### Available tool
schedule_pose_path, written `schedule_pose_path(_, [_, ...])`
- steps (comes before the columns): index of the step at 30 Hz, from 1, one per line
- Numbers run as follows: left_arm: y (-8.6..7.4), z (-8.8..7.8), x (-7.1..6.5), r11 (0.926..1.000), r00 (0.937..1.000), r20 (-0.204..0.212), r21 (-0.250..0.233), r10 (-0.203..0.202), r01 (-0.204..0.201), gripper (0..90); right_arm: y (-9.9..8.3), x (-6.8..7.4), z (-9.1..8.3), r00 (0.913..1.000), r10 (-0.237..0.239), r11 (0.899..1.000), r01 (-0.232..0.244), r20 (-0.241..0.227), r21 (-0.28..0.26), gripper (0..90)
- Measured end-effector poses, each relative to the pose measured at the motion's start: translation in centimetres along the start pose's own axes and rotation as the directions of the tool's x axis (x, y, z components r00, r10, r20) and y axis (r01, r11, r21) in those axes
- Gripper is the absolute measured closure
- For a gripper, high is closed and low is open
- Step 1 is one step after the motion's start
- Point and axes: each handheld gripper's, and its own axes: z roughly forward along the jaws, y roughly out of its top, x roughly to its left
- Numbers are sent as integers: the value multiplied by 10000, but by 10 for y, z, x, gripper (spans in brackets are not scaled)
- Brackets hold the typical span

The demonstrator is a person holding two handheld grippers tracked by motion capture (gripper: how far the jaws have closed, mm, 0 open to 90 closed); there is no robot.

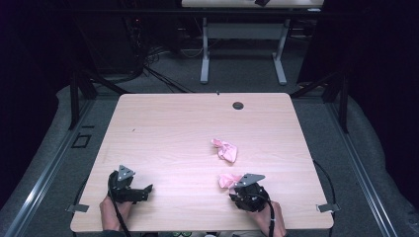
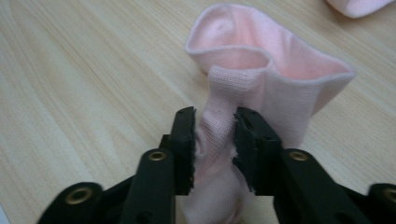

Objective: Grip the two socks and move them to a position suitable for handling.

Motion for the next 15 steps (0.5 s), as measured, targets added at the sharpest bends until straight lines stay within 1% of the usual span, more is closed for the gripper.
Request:
schedule_pose_path(1, [0,0,0,10000,10000,4,-3,18,-18,4,-1,-3,-1,10000,34,10000,-34,-75,-22,741])
schedule_pose_path(3, [1,-1,-1,10000,10000,-13,-19,85,-85,28,-4,-7,-1,9990,291,9991,-302,-347,-302,787])
schedule_pose_path(4, [2,-2,-3,10000,10000,-23,-61,62,-62,50,-5,-10,-1,9981,340,9986,-359,-511,-384,797])
schedule_pose_path(5, [3,-2,-5,9999,9999,69,-99,99,-98,68,-6,-12,-2,9970,410,9980,-440,-654,-451,811])
schedule_pose_path(6, [3,-2,-5,9999,9999,69,-99,99,-98,66,-7,-14,-4,9954,500,9965,-551,-815,-622,820])
schedule_pose_path(7, [8,-4,-12,9994,9993,246,-192,290,-285,67,-8,-15,-8,9942,559,9951,-630,-923,-758,823])
schedule_pose_path(9, [14,-6,-21,9980,9972,485,-301,570,-556,78,-8,-18,-16,9913,648,9906,-778,-1147,-1124,826])
schedule_pose_path(10, [14,-6,-21,9980,9972,485,-301,570,-556,78,-7,-18,-20,9902,671,9885,-826,-1227,-1264,826])
schedule_pose_path(11, [23,-6,-33,9952,9934,726,-466,890,-858,84,-6,-19,-23,9896,690,9870,-861,-1259,-1355,825])
schedule_pose_path(12, [23,-6,-33,9952,9934,726,-466,890,-858,92,-6,-19,-23,9896,690,9870,-861,-1259,-1355,825])
schedule_pose_path(13, [32,-6,-46,9906,9858,1132,-706,1243,-1168,101,-5,-21,-31,9873,727,9831,-948,-1410,-1568,824])
schedule_pose_path(14, [36,-4,-52,9884,9813,1315,-761,1403,-1311,106,-5,-22,-33,9865,755,9813,-993,-1452,-1648,824])
schedule_pose_path(15, [41,-3,-59,9853,9747,1541,-809,1618,-1507,119,-5,-24,-35,9852,781,9800,-1039,-1527,-1695,823])
